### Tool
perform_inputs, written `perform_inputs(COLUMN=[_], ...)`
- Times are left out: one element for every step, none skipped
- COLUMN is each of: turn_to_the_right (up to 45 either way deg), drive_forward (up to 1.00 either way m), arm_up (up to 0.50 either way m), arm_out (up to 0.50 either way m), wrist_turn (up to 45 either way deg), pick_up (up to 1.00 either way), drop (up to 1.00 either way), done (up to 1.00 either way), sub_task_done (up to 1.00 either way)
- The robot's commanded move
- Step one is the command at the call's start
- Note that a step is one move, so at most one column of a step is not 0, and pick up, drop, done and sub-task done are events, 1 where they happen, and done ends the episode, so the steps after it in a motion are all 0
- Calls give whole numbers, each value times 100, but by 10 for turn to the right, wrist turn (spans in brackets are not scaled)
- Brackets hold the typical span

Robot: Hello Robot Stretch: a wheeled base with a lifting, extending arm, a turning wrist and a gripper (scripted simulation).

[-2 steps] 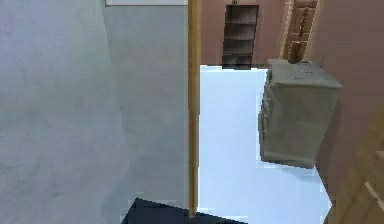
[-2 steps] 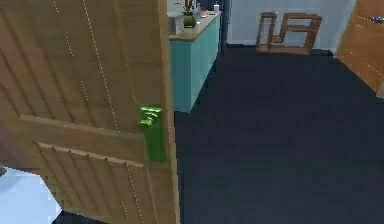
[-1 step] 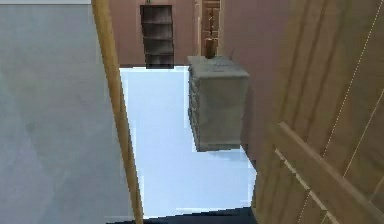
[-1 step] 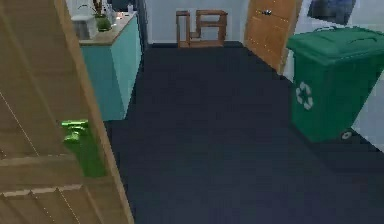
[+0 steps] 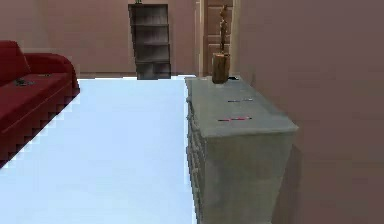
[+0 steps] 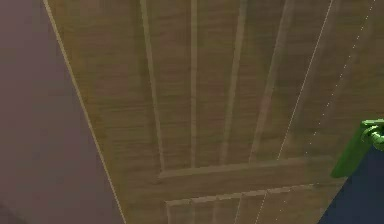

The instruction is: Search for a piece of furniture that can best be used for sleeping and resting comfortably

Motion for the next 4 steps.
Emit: perform_inputs(turn_to_the_right=[120,0,-180,0], drive_forward=[0,5,0,30], arm_up=[0,0,0,0], arm_out=[0,0,0,0], wrist_turn=[0,0,0,0], pick_up=[0,0,0,0], drop=[0,0,0,0], done=[0,0,0,0], sub_task_done=[0,0,0,0])
